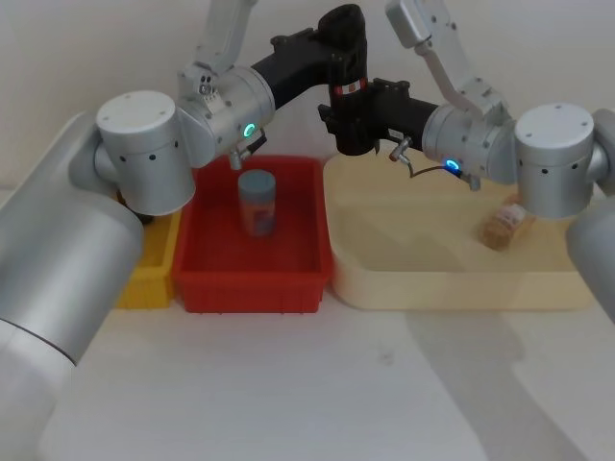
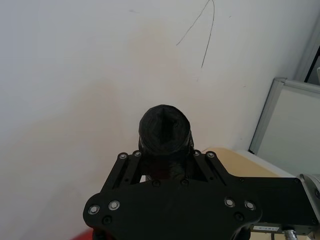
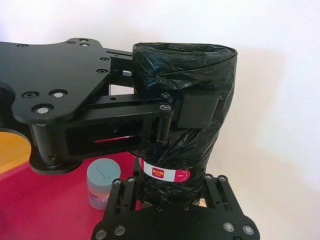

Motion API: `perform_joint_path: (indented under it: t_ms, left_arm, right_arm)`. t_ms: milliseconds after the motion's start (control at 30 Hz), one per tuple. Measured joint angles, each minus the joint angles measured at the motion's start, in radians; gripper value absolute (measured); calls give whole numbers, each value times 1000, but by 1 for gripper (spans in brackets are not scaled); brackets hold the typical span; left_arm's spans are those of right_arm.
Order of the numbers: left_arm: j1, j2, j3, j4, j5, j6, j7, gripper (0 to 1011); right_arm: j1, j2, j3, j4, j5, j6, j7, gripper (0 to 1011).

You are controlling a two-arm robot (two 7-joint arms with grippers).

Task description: Pick up the garbage bag with the one hand and transfer it to the other hand.

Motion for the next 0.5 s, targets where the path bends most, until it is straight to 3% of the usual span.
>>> perform_joint_path:
  t_ms: [133, 500]
  left_arm:
    - [0, 0, 0, 0, 0, 0, 0, 345]
    - [0, 0, 0, 0, 0, 0, 0, 346]
  right_arm:
    - [3, -3, 0, 5, -2, 0, -1, 547]
    - [6, -6, -2, 11, -4, 0, -2, 547]
